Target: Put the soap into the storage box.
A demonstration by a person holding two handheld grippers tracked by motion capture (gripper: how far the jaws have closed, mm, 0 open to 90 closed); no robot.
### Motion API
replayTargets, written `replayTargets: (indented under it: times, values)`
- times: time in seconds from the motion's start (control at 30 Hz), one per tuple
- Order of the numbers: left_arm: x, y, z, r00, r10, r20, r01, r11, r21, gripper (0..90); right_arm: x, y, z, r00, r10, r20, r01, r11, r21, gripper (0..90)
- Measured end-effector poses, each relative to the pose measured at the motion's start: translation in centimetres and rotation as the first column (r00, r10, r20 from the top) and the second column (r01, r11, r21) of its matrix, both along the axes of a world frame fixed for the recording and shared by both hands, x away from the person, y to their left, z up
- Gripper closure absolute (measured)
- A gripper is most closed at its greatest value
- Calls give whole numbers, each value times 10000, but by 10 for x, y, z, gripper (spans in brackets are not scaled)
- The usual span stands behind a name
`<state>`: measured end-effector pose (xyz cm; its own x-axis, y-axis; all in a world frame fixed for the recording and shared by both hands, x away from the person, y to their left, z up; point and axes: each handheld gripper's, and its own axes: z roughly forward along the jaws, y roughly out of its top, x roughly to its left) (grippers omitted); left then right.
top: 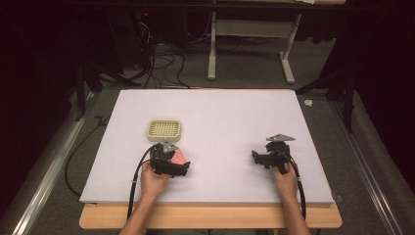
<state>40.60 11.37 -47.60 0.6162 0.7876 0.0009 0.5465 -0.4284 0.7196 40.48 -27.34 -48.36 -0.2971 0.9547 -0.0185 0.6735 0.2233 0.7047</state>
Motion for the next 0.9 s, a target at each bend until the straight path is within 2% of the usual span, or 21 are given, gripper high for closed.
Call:
replayTargets:
  times: [0.3, 0.37, 0.47, 0.7, 0.77, 0.9]
  values:
    - [1, 11, 8, 9987, 505, 86, -505, 9987, -23, 32, 0, 0, 0, 10000, 3, 4, -3, 10000, -2, 146]
    - [4, 14, 14, 9976, 684, 94, -685, 9976, 44, 32, 0, 0, 0, 10000, 0, 3, 0, 10000, -1, 146]
    - [5, 16, 23, 9966, 791, 230, -789, 9969, -75, 32, 0, 0, 0, 10000, 0, 7, 0, 10000, -5, 146]
    - [14, 19, 36, 9944, 1013, 312, -1012, 9949, -47, 32, 0, 0, 0, 10000, -1, 4, 1, 10000, -1, 146]
    - [17, 18, 39, 9930, 1105, 408, -1112, 9937, 147, 32, 0, 0, 0, 10000, -5, 4, 5, 10000, 1, 146]
    - [23, 19, 43, 9907, 1299, 406, -1304, 9914, 104, 32, 0, 0, 0, 10000, 1, 5, -1, 10000, 0, 146]
